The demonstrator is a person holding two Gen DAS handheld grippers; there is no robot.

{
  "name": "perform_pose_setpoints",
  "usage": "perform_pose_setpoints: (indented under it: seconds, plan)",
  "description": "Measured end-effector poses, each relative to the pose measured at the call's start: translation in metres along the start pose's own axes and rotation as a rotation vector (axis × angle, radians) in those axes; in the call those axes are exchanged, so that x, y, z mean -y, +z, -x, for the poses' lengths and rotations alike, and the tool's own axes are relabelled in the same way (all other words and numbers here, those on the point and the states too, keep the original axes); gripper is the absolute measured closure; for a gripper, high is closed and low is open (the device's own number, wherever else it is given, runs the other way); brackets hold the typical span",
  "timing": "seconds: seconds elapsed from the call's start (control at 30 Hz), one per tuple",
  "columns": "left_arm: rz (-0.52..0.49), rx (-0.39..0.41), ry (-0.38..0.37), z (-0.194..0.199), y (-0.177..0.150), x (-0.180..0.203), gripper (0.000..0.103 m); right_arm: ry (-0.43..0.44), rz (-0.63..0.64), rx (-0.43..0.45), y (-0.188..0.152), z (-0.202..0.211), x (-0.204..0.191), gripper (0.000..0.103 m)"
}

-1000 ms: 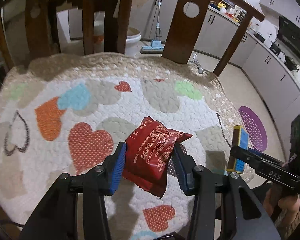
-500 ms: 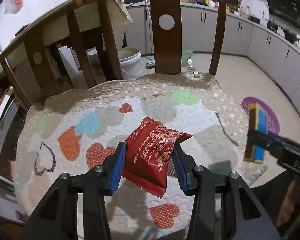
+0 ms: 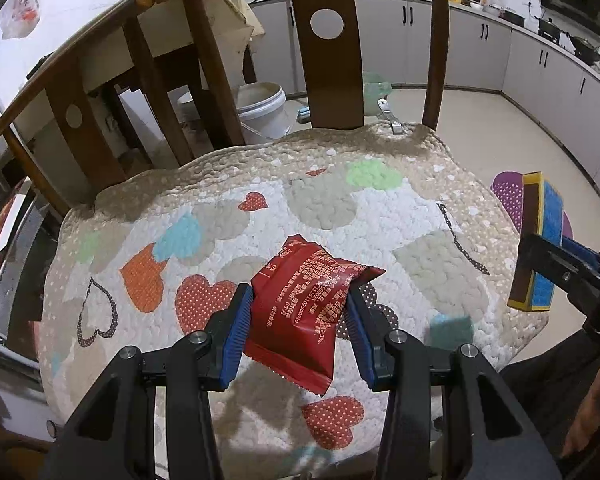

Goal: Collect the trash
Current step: 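Carry the red wrapper and blue-yellow box over the wastebasket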

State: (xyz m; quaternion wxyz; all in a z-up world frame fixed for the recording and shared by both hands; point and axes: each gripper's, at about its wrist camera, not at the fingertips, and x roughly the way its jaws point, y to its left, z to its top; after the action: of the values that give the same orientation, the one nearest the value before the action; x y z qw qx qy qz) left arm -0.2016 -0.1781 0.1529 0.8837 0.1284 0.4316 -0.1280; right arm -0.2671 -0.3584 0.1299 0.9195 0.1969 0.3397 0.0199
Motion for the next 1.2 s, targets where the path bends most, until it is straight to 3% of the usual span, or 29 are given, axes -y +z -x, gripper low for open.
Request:
perform_pose_setpoints:
  seconds: [0.87, 1.2]
  plan:
    - [-0.025, -0.016, 0.001, -0.002, -0.004, 0.005, 0.058, -0.003, 0.008, 0.019, -0.003, 0.003, 0.0, 0.038]
    - [-0.076, -0.017, 0.003, -0.014, 0.008, 0.018, 0.058, -0.02, -0.016, 0.034, 0.001, 0.003, 0.021, 0.038]
